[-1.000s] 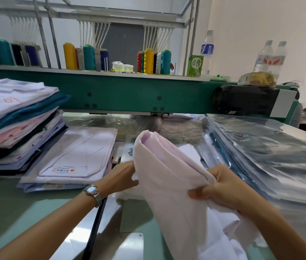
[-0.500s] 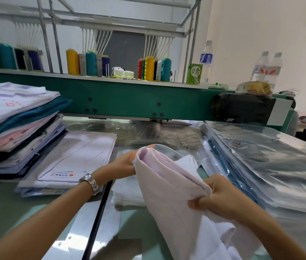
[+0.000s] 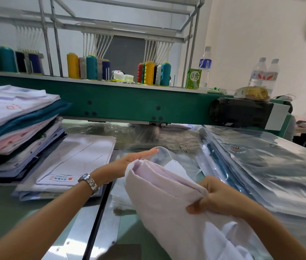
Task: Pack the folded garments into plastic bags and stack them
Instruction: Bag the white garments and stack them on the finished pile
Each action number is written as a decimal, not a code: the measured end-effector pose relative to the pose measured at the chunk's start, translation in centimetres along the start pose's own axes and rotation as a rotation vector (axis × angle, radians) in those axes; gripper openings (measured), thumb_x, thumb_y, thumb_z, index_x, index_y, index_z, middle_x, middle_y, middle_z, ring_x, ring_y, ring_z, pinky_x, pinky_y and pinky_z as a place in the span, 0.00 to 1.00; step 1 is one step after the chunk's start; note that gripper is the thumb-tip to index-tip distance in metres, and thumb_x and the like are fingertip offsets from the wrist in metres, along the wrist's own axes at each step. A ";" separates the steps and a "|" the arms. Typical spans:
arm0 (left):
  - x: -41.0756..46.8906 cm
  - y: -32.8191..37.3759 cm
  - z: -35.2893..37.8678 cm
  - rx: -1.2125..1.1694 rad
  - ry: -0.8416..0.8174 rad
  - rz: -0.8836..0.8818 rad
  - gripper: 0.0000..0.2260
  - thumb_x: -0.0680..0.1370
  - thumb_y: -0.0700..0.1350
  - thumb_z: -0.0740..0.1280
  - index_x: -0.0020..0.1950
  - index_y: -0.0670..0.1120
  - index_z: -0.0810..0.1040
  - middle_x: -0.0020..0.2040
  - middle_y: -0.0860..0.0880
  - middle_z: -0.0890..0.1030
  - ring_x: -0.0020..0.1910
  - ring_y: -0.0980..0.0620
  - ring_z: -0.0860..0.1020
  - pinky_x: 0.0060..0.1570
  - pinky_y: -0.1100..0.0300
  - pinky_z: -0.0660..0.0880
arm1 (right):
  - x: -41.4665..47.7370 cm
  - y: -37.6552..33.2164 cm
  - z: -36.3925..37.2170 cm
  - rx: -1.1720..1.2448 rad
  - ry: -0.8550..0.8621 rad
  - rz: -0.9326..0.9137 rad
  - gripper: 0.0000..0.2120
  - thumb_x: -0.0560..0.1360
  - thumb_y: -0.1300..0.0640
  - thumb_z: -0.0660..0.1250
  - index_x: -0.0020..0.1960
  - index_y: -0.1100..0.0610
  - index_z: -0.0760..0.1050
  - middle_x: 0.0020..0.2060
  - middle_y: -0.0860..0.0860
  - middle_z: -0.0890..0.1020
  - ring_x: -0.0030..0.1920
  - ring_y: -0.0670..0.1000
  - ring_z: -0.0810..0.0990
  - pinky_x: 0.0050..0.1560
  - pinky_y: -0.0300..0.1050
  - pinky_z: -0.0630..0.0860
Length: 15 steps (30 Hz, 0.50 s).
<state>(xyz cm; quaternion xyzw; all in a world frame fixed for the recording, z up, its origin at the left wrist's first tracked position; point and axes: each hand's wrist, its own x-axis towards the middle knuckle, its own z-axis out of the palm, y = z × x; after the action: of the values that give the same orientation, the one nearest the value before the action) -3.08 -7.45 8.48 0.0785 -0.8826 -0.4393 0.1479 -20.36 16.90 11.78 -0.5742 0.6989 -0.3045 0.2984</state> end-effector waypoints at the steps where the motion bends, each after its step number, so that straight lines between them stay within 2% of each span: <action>1: 0.0 0.1 0.0 0.022 0.002 0.011 0.30 0.80 0.44 0.67 0.79 0.55 0.58 0.77 0.63 0.59 0.75 0.64 0.59 0.72 0.60 0.62 | 0.2 -0.1 -0.1 0.000 -0.015 0.002 0.04 0.59 0.57 0.75 0.34 0.54 0.83 0.31 0.47 0.82 0.33 0.47 0.80 0.36 0.39 0.75; 4: 0.0 0.2 0.2 0.086 0.010 0.038 0.33 0.79 0.41 0.69 0.79 0.50 0.56 0.79 0.59 0.56 0.76 0.64 0.57 0.72 0.64 0.60 | 0.4 0.0 -0.2 0.008 -0.039 -0.004 0.05 0.60 0.57 0.75 0.36 0.55 0.84 0.32 0.47 0.83 0.35 0.47 0.81 0.38 0.41 0.76; 8: -0.3 0.7 0.3 0.125 0.012 0.030 0.33 0.79 0.40 0.67 0.79 0.48 0.53 0.79 0.53 0.56 0.77 0.56 0.58 0.74 0.53 0.60 | 0.5 0.6 -0.2 0.033 -0.063 -0.034 0.05 0.61 0.57 0.77 0.36 0.55 0.83 0.34 0.50 0.82 0.37 0.49 0.80 0.40 0.44 0.76; 11: -0.5 0.8 0.3 0.145 0.009 0.016 0.34 0.79 0.40 0.68 0.79 0.49 0.53 0.79 0.53 0.58 0.77 0.55 0.59 0.74 0.53 0.60 | 0.9 0.8 -0.1 0.021 -0.063 -0.004 0.07 0.60 0.56 0.77 0.36 0.57 0.83 0.34 0.52 0.82 0.37 0.50 0.80 0.40 0.45 0.76; 13: -0.7 0.7 0.2 0.160 0.016 0.002 0.33 0.78 0.42 0.70 0.79 0.51 0.57 0.77 0.52 0.64 0.75 0.55 0.64 0.72 0.53 0.65 | 1.2 0.9 -0.2 0.000 -0.039 0.043 0.10 0.59 0.55 0.77 0.37 0.58 0.84 0.35 0.52 0.83 0.37 0.51 0.81 0.41 0.46 0.77; 15: -1.0 0.6 0.0 0.134 0.044 -0.017 0.28 0.79 0.44 0.69 0.77 0.52 0.63 0.69 0.49 0.75 0.67 0.53 0.74 0.66 0.50 0.73 | 1.4 1.0 -0.4 -0.034 0.002 0.100 0.10 0.57 0.54 0.77 0.35 0.58 0.83 0.33 0.52 0.82 0.35 0.51 0.80 0.40 0.45 0.76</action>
<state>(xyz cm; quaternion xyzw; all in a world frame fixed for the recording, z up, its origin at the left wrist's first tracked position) -2.18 -6.81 8.75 0.1056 -0.9058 -0.3788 0.1580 -21.56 15.73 11.20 -0.5431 0.7321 -0.2782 0.3027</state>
